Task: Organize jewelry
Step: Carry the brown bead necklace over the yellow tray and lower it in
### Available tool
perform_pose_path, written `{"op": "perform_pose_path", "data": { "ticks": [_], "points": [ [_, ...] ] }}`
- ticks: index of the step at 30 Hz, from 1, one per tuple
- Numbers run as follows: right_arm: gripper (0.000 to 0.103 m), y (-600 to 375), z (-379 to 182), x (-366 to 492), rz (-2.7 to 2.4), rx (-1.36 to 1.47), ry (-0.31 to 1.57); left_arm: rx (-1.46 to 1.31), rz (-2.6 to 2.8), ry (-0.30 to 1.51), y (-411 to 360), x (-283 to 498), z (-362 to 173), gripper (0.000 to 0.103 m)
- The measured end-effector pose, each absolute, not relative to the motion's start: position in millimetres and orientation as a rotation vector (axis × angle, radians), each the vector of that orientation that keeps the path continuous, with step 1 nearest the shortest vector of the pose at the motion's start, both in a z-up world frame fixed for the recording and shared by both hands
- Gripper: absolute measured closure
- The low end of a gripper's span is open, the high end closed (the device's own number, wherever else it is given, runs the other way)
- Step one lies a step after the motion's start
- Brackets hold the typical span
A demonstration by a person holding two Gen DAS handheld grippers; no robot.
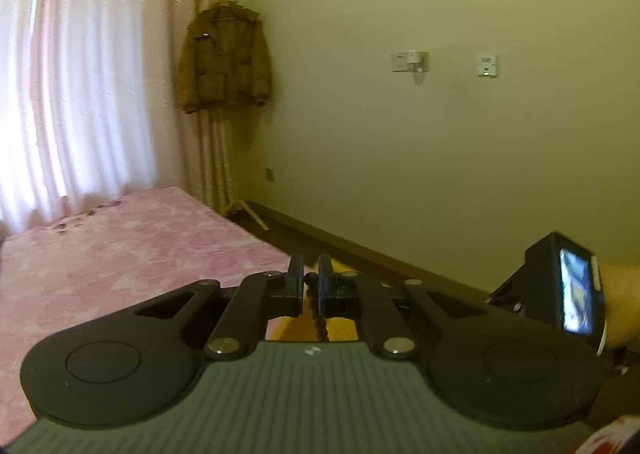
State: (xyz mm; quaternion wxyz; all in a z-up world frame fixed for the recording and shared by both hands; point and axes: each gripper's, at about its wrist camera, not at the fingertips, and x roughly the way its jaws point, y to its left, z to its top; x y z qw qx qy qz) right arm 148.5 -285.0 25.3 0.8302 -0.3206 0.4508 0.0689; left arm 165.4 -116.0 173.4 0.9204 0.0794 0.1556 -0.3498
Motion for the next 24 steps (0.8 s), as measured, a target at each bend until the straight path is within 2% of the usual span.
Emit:
{"op": "perform_pose_path", "data": {
  "ticks": [12, 24],
  "points": [
    [0.095, -288.5, 24.4, 149.1, 0.148, -0.672, 0.958, 0.204, -0.77, 0.477, -183.5, 200.5, 115.8, 0.097],
    [0.095, -290.1, 21.9, 150.7, 0.147, -0.669, 0.965, 0.178, -0.791, 0.502, -196.9, 219.9, 107.8, 0.097]
  ]
}}
